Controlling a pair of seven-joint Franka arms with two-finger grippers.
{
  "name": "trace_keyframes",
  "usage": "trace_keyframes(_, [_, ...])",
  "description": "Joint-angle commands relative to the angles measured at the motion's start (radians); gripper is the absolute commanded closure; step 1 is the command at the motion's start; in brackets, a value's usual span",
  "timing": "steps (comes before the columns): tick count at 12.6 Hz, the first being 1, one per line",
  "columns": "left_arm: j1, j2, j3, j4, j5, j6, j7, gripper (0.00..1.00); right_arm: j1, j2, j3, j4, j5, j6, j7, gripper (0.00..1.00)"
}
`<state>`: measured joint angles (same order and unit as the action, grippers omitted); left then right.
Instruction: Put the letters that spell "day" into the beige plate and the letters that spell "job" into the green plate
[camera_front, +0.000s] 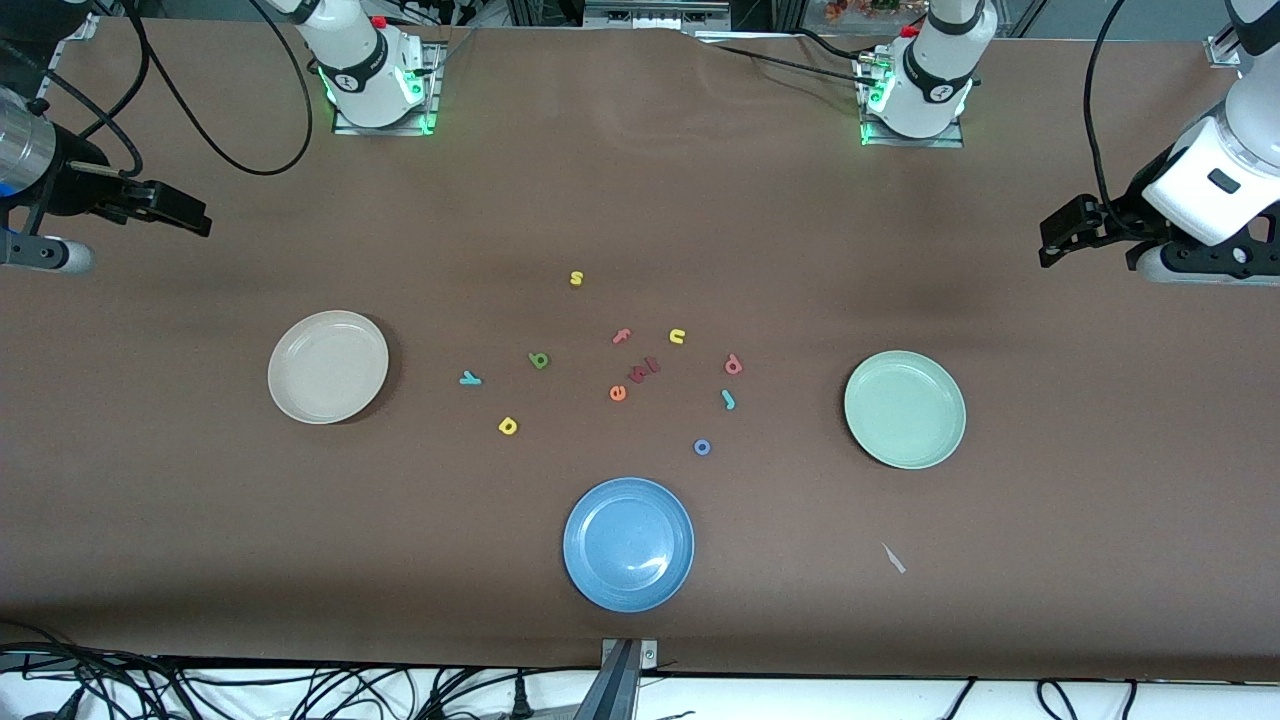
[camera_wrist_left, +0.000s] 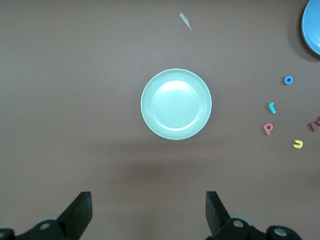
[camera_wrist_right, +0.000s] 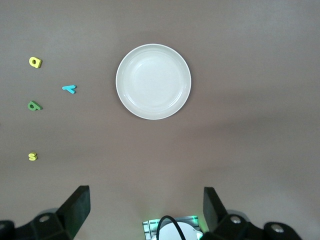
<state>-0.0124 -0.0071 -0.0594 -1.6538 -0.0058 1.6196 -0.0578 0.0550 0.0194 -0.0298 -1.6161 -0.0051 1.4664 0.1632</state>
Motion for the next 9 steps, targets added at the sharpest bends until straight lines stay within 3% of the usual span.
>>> trace_keyframes(1, [-0.012,-0.027,0.012,-0.020,0.007,-0.026,0.030,0.00,0.002,0.013,-0.004,0.028,0.002,-0.008,-0.005,0.00])
trace_keyframes(9, [-0.004,-0.014,0.003,0.006,0.009,-0.038,0.029,0.00,0.002,0.013,-0.002,0.028,0.000,-0.009,-0.005,0.00])
